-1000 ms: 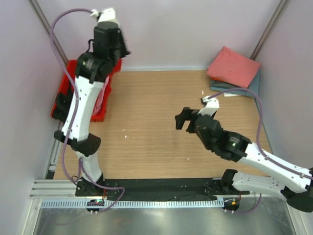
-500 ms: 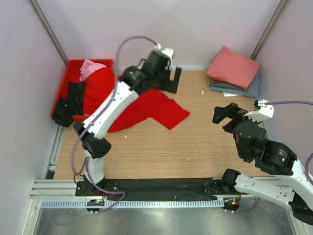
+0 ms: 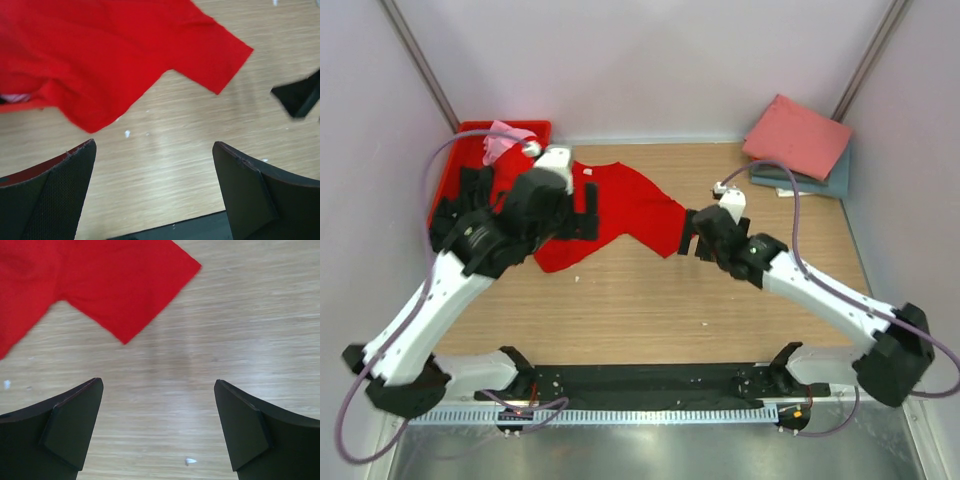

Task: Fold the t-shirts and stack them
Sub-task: Move the tshirt to the center of the board

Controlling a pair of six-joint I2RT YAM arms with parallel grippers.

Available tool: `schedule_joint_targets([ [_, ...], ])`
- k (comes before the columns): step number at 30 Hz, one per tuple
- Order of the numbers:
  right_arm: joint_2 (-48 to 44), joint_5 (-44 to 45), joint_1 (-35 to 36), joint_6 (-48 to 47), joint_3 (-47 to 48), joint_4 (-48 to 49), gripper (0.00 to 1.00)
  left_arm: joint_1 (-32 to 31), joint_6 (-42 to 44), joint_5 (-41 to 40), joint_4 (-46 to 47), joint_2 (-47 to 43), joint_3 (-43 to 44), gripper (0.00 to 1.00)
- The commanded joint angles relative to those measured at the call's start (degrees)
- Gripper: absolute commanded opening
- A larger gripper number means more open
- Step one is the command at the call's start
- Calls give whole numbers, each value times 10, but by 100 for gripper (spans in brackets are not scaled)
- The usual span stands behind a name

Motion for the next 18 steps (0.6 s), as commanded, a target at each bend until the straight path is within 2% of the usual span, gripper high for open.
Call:
schedule_joint_targets([
  [1, 91, -161, -118, -70, 64, 112, 100, 9, -28, -60, 5, -79, -90, 100],
  [4, 199, -237, -169, -110, 151, 124, 100, 19, -33, -63, 41, -167, -178, 100],
  [6, 315, -333, -190, -130, 248, 131, 100, 20, -36, -56, 59, -205, -230, 100],
  [7, 352, -348, -205, -134, 317, 127, 100, 21, -36, -58, 64, -221, -244, 100],
  [8, 428, -364, -210, -147, 354, 121, 100, 21, -37, -61, 71, -252, -272, 100],
  [9, 465, -379, -216, -153, 394, 111, 100, 22, -36, -66, 73, -265, -284, 100],
  [10, 502, -399, -221, -158, 483, 96, 100, 22, -36, -69, 78, -281, -296, 100],
  [11, 582, -411, -226, -172, 533, 66, 100, 22, -36, -75, 83, -306, -321, 100],
  [12, 617, -423, -226, -178, 584, 48, 100, 22, -36, -81, 87, -318, -333, 100],
  [13, 661, -433, -228, -184, 694, 26, 100, 22, -36, -85, 91, -330, -346, 100],
  [15, 775, -447, -230, -196, 813, -46, 100, 23, -49, -95, 102, -357, -375, 100],
  [16, 805, -454, -232, -196, 903, -61, 100, 23, -50, -91, 97, -360, -371, 100],
  [18, 846, -465, -238, -187, 942, -67, 100, 23, -43, -97, 103, -367, -371, 100],
])
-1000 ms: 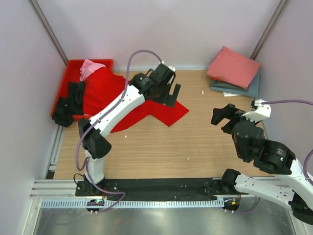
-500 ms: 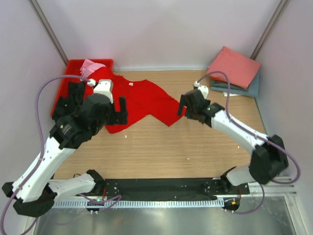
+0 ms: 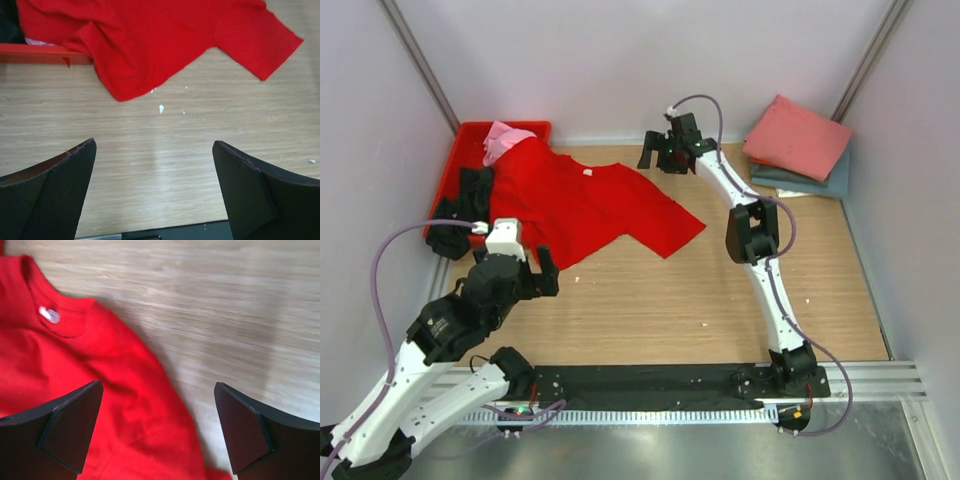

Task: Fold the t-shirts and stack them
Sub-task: Move the tshirt to the center of the board

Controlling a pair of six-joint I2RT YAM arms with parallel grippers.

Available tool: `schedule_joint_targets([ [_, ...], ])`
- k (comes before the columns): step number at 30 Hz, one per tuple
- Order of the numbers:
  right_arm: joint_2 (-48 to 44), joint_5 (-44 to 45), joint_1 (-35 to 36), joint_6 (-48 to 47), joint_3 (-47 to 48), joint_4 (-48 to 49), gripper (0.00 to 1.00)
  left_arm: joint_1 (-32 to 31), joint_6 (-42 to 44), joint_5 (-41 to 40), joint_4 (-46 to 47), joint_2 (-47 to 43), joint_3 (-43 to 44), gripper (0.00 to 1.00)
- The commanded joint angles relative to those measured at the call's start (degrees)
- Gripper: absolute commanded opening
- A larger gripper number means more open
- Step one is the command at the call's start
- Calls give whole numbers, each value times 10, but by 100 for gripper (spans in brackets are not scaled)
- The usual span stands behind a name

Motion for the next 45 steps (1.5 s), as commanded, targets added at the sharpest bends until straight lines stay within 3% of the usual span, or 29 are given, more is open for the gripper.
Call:
schedule_joint_targets([
  [1, 34, -61, -8, -15, 66, -61, 100, 4, -6, -42, 50, -7, 3, 100],
  [4, 18, -82, -9, 4, -6, 6, 100, 4, -2, -48, 49, 3, 5, 100],
  [8, 40, -118, 0, 15, -11, 15, 100, 4, 3, -46, 48, 18, 8, 100],
  [10, 39, -129, 8, 16, -34, 26, 95, 4, 3, -48, 48, 19, 8, 100],
  [13, 36, -144, 13, 26, -63, 47, 76, 3, 2, -54, 48, 19, 7, 100],
  [14, 36, -145, 14, 32, -68, 55, 59, 4, 2, -55, 48, 19, 7, 100],
  [16, 33, -139, 14, 41, -85, 64, 46, 3, -2, -62, 44, 19, 9, 100],
  [17, 28, -132, 13, 37, -88, 65, 30, 4, -3, -66, 42, 19, 9, 100],
  [18, 21, -123, 14, 36, -94, 67, 20, 4, -4, -69, 43, 18, 8, 100],
  [19, 13, -95, 11, 36, -110, 67, 2, 4, -4, -72, 42, 18, 8, 100],
  [21, -36, -33, -7, 57, -169, 58, 1, 3, -9, -77, 40, 19, 8, 100],
  [23, -96, 91, -47, 76, -245, 57, 1, 4, -10, -77, 37, 23, 9, 100],
  [25, -218, 205, -72, 90, -411, 106, 1, 4, -16, -77, 34, 25, 9, 100],
  [27, -320, 241, -121, 97, -548, 123, 1, 4, -22, -73, 32, 31, 9, 100],
  [29, -393, 248, -168, 98, -660, 143, 1, 4, -32, -61, 28, 41, 8, 100],
  [33, -454, 246, -195, 94, -789, 160, 1, 4, -47, -55, 26, 76, 9, 100],
  [39, -510, 213, -195, 105, -888, 173, 1, 4, -101, 5, 49, 166, 4, 100],
  [41, -527, 192, -195, 97, -902, 175, 13, 3, -118, 18, 62, 197, -2, 100],
  [42, -534, 185, -194, 93, -913, 177, 35, 3, -130, 36, 87, 204, -18, 99],
  [45, -560, 180, -188, 78, -921, 163, 80, -1, -151, 68, 153, 233, -52, 96],
])
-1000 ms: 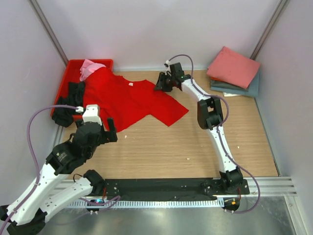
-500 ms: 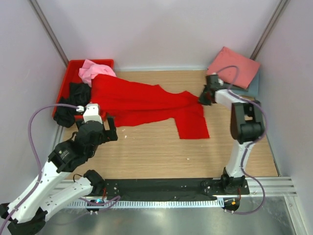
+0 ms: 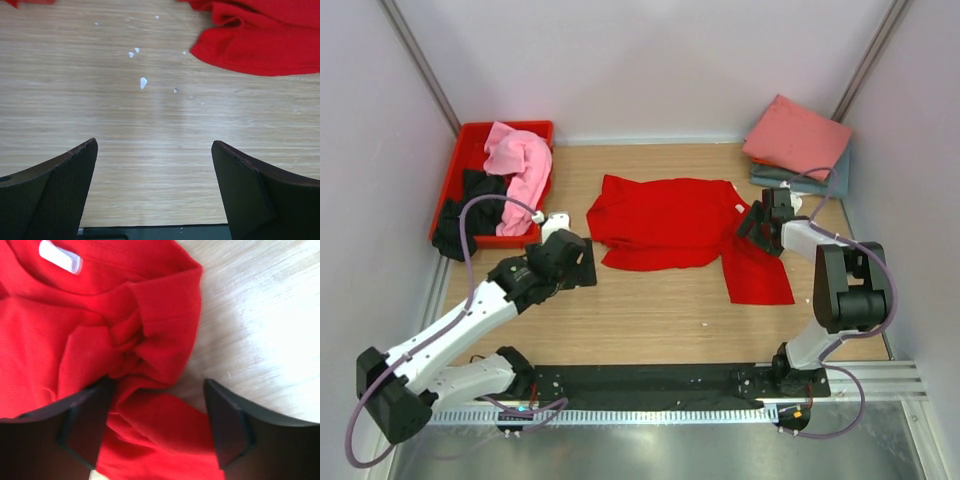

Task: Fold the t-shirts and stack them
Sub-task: Move the tshirt to the center of the board, then flatten the tshirt out

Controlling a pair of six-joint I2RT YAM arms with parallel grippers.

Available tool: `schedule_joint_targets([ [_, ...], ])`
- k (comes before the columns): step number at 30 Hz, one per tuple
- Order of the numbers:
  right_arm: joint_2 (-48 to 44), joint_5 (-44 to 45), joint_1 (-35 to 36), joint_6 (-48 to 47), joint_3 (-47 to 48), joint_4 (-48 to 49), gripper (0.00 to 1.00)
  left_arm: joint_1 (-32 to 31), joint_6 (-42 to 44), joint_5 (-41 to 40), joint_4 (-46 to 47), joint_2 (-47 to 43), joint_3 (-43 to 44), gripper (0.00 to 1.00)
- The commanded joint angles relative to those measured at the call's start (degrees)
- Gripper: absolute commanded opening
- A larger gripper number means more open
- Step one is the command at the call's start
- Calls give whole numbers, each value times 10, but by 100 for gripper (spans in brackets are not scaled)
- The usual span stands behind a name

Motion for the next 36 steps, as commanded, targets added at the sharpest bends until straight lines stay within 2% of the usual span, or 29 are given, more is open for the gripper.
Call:
schedule_joint_targets([
  [1, -30, -5, 5, -18, -25, -54, 83, -6, -49, 44, 97, 17, -30, 96],
  [3, -74, 13, 8, -22, -31, -69, 91, -13, -56, 43, 127, 51, -36, 95],
  [6, -145, 50, 14, -28, -29, -111, 96, -18, -59, 33, 160, 103, -35, 92],
  [10, -219, 80, 14, -32, -27, -170, 100, -19, -61, 7, 212, 170, -37, 87],
  [13, -260, 45, 18, -23, -38, -178, 100, -18, -59, -5, 247, 221, -32, 86],
  [17, -285, 23, 23, -15, -57, -175, 100, -17, -56, -29, 282, 282, -15, 84],
  [22, -306, 4, 31, -4, -68, -181, 100, 10, -57, -12, 308, 350, 10, 79],
  [32, -349, 48, 118, 43, -81, -199, 100, 54, -49, 17, 365, 393, 23, 76],
  [35, -334, 53, 144, 52, -84, -196, 100, 63, -47, 33, 378, 404, 21, 73],
  [36, -331, 55, 153, 55, -85, -195, 100, 64, -47, 35, 379, 406, 22, 69],
])
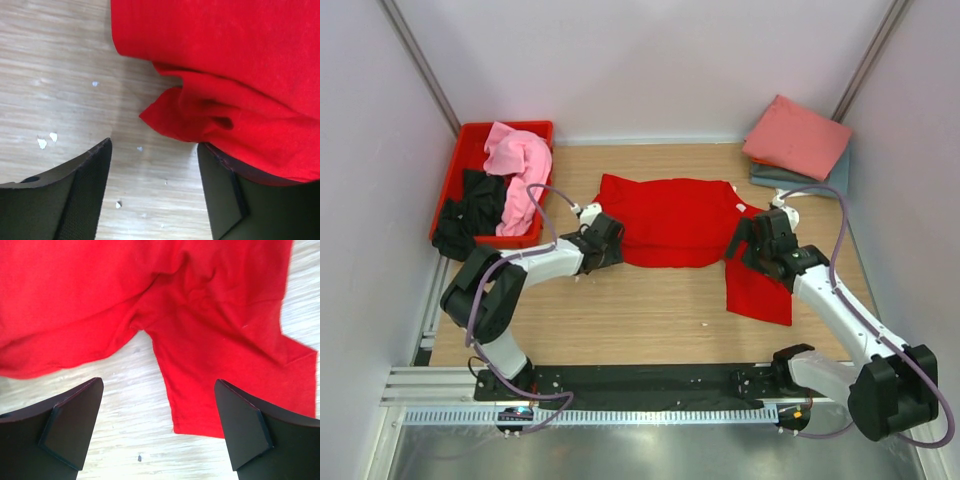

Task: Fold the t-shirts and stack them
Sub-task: Flatten the tshirt out

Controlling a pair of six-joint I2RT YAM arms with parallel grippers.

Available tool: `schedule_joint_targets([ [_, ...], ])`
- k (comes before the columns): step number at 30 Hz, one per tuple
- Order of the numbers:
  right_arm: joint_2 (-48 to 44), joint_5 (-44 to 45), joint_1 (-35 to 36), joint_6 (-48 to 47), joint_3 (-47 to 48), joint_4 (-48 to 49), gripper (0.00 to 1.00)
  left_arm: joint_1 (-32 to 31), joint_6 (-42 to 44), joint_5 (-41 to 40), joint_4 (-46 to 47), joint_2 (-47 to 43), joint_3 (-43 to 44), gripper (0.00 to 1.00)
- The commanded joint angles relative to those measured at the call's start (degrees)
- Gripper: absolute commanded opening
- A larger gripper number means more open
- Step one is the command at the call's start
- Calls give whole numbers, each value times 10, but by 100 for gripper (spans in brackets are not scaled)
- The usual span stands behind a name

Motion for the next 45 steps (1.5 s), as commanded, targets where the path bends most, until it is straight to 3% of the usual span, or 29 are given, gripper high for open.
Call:
schedule_joint_targets([
  [1, 9, 24, 21, 22, -3, 4, 100, 9, -4, 15, 37, 8, 16, 67],
  [6, 8, 35, 29, 24, -2, 3, 100, 7, -24, 51, 38, -72, -24, 73],
  [11, 31, 35, 35, 22, 1, 13, 100, 5, -30, 17, 34, -116, -54, 81],
  [16, 40, 34, 44, 24, 1, 20, 100, 13, -17, 1, 16, -67, -13, 83],
  [19, 37, 37, 46, 22, 1, 18, 100, 16, -11, 1, 17, -33, 16, 79],
  [22, 29, 39, 46, 22, 0, 12, 100, 17, -6, -4, 17, 0, 32, 73],
  [28, 15, 49, 47, 19, -3, -1, 100, 21, -1, -10, 24, 17, 33, 53],
  [30, 15, 49, 47, 20, -2, -2, 99, 21, -1, -10, 27, 21, 33, 43],
  [35, 15, 42, 47, 24, -3, 0, 100, 21, 6, -4, 14, 7, 31, 0],
  [40, 13, 50, 47, 32, -5, 1, 100, 22, -18, -36, -96, -130, -15, 0],
  [45, 16, 60, 47, 36, -6, 9, 100, 22, -66, -3, -213, -291, -89, 0],
])
